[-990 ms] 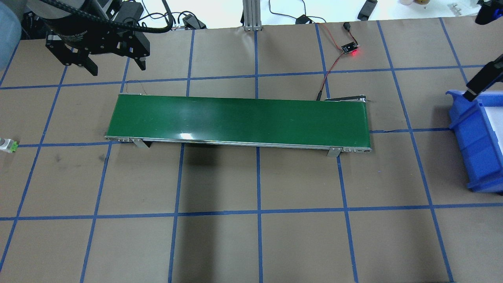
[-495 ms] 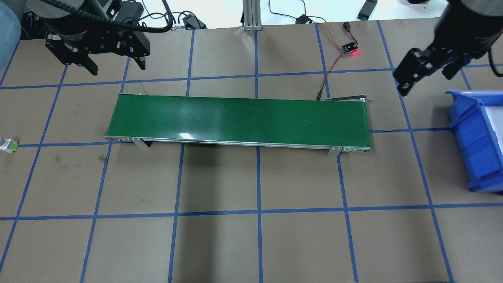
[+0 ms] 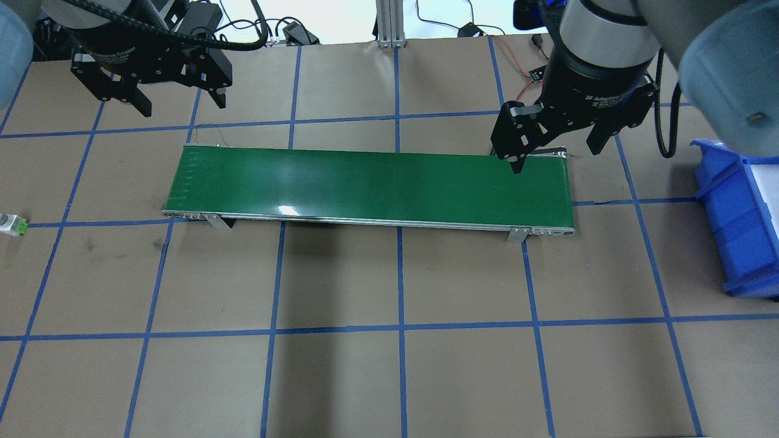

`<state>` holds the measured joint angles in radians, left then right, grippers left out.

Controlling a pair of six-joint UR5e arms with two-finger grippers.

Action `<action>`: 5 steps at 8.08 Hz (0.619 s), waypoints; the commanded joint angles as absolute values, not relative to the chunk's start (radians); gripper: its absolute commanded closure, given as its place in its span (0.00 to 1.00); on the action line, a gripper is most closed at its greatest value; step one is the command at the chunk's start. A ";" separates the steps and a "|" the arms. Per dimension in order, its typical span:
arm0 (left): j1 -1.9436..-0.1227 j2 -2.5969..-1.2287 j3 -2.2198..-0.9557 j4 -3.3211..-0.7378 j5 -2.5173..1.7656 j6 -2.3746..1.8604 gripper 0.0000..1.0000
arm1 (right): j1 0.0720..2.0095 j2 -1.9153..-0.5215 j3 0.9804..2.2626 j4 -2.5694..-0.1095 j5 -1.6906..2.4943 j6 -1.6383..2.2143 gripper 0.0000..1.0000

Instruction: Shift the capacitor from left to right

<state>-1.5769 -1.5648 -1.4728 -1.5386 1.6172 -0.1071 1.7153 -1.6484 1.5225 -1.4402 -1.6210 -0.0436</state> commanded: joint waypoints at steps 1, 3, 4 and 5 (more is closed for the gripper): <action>-1.577 -1.566 -1.471 -1.539 1.618 -0.107 0.00 | 1.735 -1.644 1.522 -1.457 -1.612 -0.014 0.00; -1.577 -1.560 -1.471 -1.534 1.618 -0.106 0.00 | 1.730 -1.596 1.520 -1.518 -1.621 -0.014 0.00; -1.577 -1.560 -1.471 -1.534 1.618 -0.106 0.00 | 1.727 -1.570 1.499 -1.537 -1.620 -0.014 0.00; -1.577 -1.560 -1.471 -1.534 1.618 -0.106 0.00 | 1.723 -1.559 1.487 -1.542 -1.623 -0.014 0.00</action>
<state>-1.5769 -1.5615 -1.4711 -1.5344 1.6183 -0.1062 1.7298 -1.5937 1.5101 -1.5193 -1.6191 -0.0140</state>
